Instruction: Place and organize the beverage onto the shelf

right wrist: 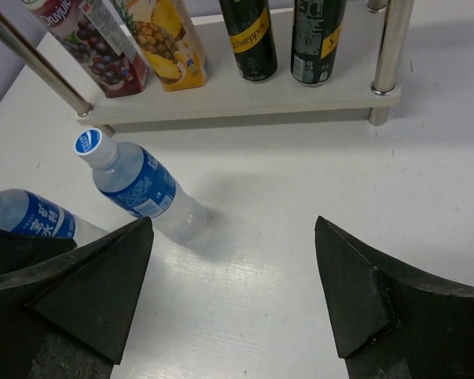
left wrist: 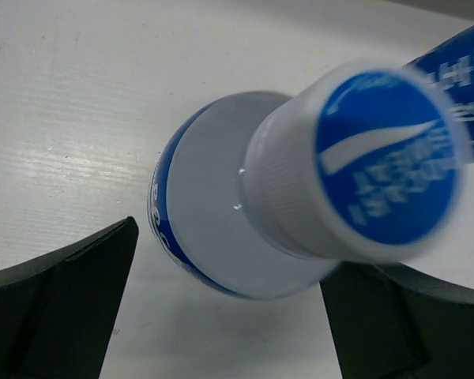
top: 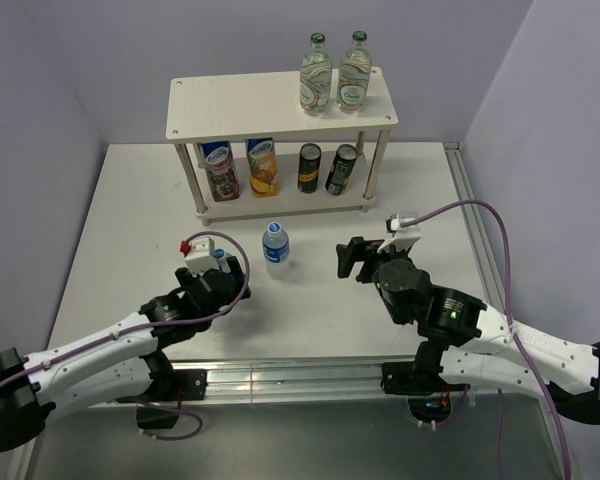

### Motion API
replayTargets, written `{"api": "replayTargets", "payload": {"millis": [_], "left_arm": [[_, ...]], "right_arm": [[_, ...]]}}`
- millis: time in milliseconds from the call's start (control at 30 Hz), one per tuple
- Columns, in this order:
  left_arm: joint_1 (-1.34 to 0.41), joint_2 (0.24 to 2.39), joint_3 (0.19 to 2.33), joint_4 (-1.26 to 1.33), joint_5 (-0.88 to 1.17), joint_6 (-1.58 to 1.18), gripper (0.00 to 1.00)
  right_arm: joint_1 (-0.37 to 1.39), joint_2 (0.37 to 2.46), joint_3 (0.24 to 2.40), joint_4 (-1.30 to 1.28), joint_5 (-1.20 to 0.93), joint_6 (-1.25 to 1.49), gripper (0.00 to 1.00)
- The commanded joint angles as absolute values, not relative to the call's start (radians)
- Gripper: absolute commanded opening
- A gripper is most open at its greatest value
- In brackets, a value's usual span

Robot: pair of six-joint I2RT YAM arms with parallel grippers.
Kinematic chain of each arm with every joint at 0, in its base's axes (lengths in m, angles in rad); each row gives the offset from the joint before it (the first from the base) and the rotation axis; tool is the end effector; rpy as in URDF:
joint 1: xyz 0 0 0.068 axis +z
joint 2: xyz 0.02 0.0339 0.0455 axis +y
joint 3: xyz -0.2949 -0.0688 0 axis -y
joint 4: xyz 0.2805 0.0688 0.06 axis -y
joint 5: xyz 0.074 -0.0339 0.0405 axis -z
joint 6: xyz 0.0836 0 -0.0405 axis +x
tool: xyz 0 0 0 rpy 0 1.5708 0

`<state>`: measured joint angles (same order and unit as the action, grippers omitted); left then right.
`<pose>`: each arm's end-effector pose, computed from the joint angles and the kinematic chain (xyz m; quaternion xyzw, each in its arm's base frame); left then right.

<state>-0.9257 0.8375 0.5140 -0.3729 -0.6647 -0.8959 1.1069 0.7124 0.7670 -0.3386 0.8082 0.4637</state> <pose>0.1704 -0.1407 0.2106 -0.1254 0.8583 -0.1350 0.4789 0.1436 0.1519 0.3446 -0.0087 0.7725 0.1675 0.6125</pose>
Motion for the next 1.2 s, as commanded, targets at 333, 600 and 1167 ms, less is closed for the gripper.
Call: {"api": "replayTargets", "payload": {"millis": [333, 600, 1167], "left_arm": [[-0.974, 1.038, 0.508, -0.081, -0.930, -0.855, 0.84], [-0.976, 1.069, 0.616, -0.157, -0.933, -0.799, 0.00], [-0.791, 1.324, 1.902, -0.586, -0.713, -0.164, 0.00]], "right_arm": [[1.112, 0.706, 0.713, -0.327, 0.830, 0.499, 0.90], [1.111, 0.684, 0.715, -0.344, 0.845, 0.488, 0.90], [1.111, 0.677, 0.730, -0.304, 0.848, 0.454, 0.89]]}}
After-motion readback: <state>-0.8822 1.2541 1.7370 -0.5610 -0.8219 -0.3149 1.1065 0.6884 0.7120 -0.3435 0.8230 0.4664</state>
